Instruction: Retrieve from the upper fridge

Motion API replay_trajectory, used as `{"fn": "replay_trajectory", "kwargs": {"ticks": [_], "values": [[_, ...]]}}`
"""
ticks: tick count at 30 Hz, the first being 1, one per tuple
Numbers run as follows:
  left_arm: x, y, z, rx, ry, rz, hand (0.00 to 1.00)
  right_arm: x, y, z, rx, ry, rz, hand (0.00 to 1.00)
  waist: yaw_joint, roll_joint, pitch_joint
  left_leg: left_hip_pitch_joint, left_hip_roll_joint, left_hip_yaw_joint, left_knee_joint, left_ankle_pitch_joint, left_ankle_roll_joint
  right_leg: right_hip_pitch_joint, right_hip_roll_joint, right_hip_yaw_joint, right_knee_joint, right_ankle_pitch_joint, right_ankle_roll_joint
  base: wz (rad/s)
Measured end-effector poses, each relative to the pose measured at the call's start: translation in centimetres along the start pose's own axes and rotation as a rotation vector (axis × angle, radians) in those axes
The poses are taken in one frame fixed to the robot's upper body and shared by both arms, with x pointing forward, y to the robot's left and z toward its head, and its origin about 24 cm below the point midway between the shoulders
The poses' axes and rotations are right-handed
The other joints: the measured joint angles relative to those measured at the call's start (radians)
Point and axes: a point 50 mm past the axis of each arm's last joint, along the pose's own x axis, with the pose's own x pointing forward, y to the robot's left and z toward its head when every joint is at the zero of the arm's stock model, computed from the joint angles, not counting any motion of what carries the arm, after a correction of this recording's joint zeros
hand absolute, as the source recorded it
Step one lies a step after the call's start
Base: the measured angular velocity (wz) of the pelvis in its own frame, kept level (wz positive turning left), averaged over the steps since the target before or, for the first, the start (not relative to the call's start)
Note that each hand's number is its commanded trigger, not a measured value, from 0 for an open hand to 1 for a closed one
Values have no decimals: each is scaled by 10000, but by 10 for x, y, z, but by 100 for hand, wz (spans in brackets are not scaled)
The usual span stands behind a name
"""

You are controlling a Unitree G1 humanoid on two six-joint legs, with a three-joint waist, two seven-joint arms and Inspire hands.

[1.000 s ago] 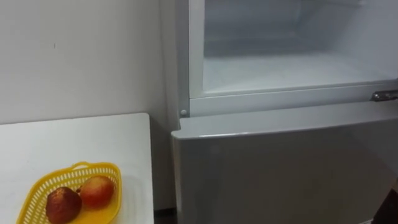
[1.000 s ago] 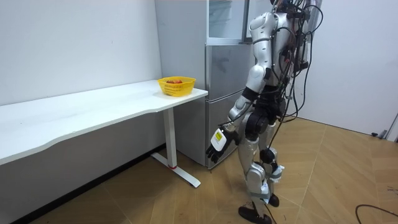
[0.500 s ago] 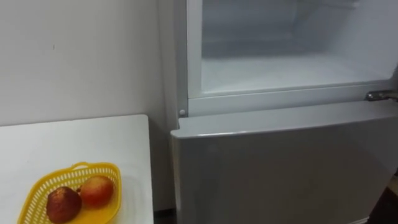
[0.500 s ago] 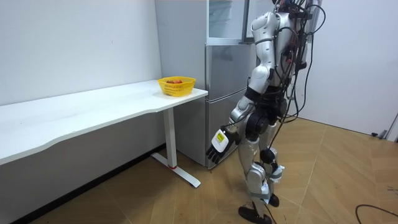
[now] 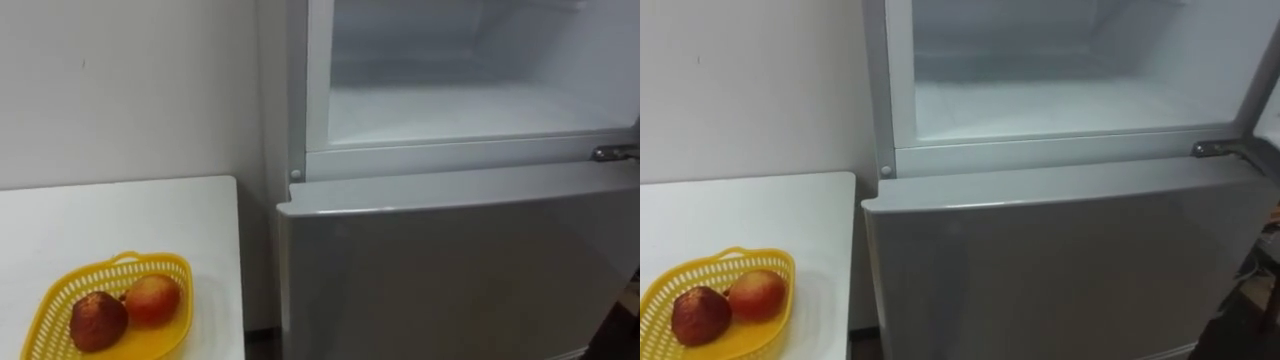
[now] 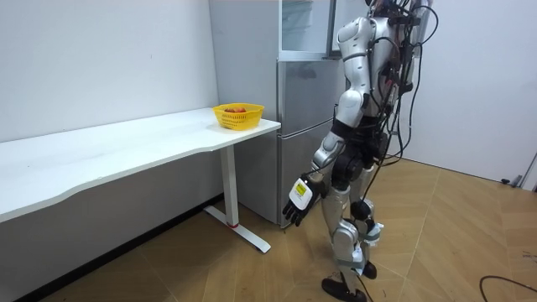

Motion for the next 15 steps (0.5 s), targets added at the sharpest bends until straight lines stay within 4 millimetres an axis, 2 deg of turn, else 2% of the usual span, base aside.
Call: {"fn": "replay_trajectory", "kwargs": {"ticks": [4, 10, 15], "values": [[-2, -2, -11, 51, 417, -78, 0, -1, 3, -3, -132, 125, 155, 0, 19, 34, -23, -57, 12, -3, 53, 1, 1, -51, 6, -12, 23, 2, -3, 0], [-5, -3, -22, 26, 762, -83, 0, -2, 8, -8, -394, 133, 398, 0, 22, 170, -101, -29, 21, -6, 78, 5, 5, -25, -6, -52, 58, 12, -18, 0], [-6, -5, -26, 69, 972, -191, 0, -3, 13, -10, -1143, -83, 750, 0, 26, 189, -87, -77, 25, -11, 234, 4, 6, -50, -29, -58, 146, 3, -26, 0]]}}
